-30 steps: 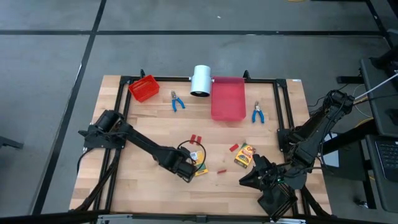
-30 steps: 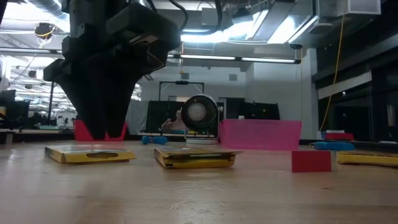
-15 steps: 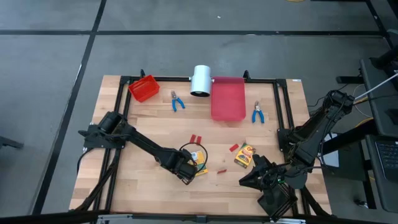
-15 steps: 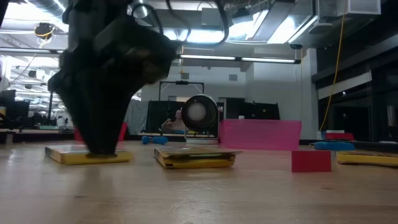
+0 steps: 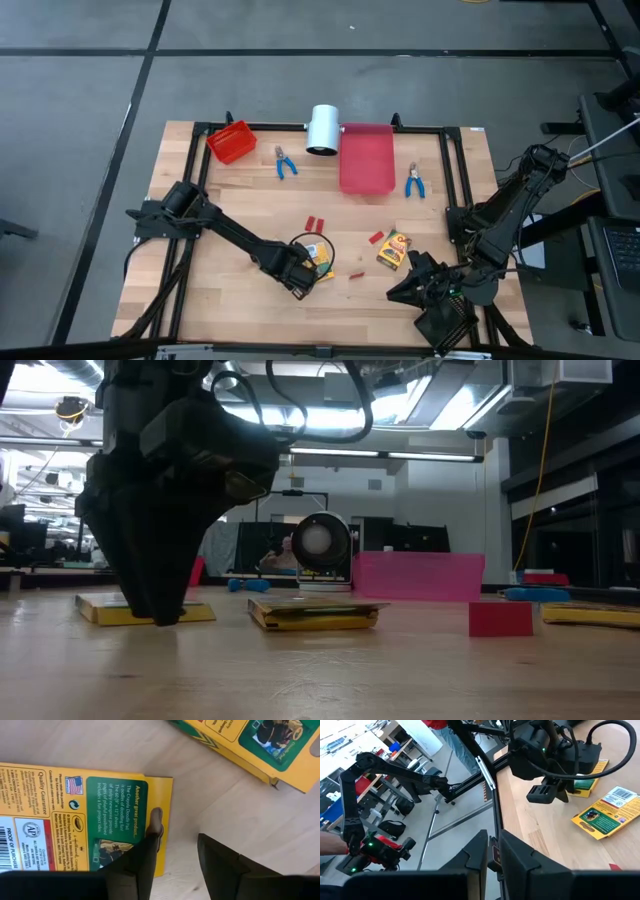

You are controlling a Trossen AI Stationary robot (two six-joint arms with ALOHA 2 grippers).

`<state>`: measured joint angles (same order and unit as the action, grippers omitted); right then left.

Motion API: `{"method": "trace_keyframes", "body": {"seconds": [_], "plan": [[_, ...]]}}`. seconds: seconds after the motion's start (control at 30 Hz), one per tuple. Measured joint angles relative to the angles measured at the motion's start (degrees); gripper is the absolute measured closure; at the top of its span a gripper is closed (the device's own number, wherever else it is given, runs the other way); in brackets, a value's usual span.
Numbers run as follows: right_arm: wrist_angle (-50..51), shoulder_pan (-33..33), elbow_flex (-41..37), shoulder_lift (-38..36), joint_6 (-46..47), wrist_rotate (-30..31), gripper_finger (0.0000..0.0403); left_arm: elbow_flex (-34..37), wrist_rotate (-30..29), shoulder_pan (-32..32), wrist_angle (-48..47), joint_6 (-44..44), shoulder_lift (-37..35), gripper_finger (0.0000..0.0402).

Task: Pick & Place School Supplies
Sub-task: Put the yellow crayon box into the red bin

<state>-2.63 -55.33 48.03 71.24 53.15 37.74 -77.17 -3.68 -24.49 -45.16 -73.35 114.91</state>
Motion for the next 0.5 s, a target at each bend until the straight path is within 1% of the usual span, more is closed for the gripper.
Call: {"method": "trace_keyframes", "body": {"seconds": [0.1, 0.23, 0.37, 0.5], "plan": [[-0.48, 0.0, 0.0, 0.0, 0.0, 0.42, 0.0351, 0.02, 0.64, 0.28, -0.5, 0.93, 0.0, 0.0305], [-0.86, -0.02, 0.0, -0.02, -0.07, 0.42, 0.0351, 0.09, 0.17, 0.26, -1.51, 1.73, 0.0, 0.0382], [-0.98, 0.0, 0.0, -0.02, -0.2, 0.43, 0.0351, 0.07, -0.14, 0.26, -1.16, 2.85, 0.0, 0.0397], [-1.43, -0.02, 0.0, -0.02, -0.22, 0.42, 0.0351, 0.19, -0.31, 0.28, 0.96, 4.22, -0.81, 0.0399]]}}
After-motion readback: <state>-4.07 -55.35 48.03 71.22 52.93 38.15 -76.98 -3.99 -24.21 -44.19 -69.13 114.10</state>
